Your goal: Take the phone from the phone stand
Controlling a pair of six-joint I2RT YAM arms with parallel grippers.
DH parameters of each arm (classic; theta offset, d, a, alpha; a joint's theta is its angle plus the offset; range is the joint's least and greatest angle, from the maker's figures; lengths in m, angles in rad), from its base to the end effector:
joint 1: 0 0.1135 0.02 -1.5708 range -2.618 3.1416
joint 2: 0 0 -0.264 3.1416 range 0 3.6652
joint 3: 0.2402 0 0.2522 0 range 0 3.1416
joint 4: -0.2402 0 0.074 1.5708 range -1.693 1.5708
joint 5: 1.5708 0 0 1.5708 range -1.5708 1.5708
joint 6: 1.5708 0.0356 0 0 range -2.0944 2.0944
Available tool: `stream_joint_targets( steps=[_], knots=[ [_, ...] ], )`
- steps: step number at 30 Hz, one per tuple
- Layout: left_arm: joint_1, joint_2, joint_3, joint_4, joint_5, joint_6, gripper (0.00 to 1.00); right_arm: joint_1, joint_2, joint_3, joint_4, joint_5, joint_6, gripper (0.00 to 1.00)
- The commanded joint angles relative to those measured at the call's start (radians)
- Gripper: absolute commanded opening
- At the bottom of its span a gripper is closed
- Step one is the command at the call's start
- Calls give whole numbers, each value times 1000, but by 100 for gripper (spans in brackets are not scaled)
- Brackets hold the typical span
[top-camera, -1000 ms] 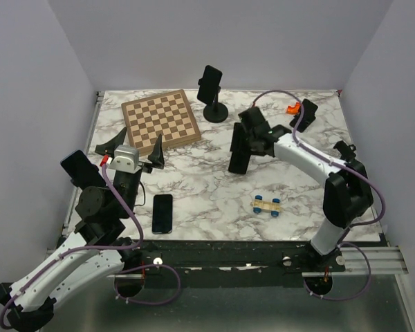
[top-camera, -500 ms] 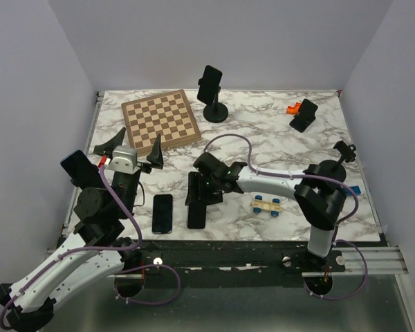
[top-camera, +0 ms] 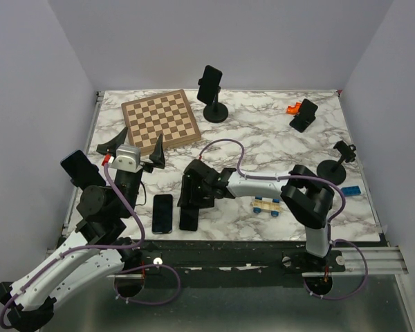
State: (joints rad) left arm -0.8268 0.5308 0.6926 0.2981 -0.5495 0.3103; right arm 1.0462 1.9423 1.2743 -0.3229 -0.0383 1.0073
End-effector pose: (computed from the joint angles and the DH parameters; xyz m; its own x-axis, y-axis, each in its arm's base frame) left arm 0.0935 -0.0742 0.3921 0.3811 -0.0295 -0.9241 0.2039 0.9776 0.0529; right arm 0.2018 0.3515 0.1632 -0.9639 0.0210 -0.2656 -0.1134 0.8697 0.4803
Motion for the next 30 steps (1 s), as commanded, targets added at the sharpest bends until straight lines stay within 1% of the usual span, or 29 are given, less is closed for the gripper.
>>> stream_joint_targets(
  steps=[1, 9, 14, 18, 22, 27, 30],
  knots=[
    [-5, 6, -4, 16, -7, 12, 99, 37, 56, -7, 36, 134, 12, 35],
    [-5, 8, -3, 16, -5, 9, 98, 82, 121, 28, -11, 196, 28, 44],
    [-5, 8, -4, 15, -6, 11, 99, 94, 88, 8, -29, 268, 31, 48],
    [-5, 8, -3, 15, -3, 7, 99, 94, 89, 28, -84, 319, 31, 53],
    [-5, 9, -3, 15, -5, 9, 98, 95, 85, 30, -123, 348, 34, 56],
    [-5, 6, -2, 12, -2, 3, 98, 96, 62, 8, -128, 360, 36, 59],
    [-5, 7, 1, 7, 1, 1, 98, 99, 80, 18, -128, 354, 31, 61]
  ],
)
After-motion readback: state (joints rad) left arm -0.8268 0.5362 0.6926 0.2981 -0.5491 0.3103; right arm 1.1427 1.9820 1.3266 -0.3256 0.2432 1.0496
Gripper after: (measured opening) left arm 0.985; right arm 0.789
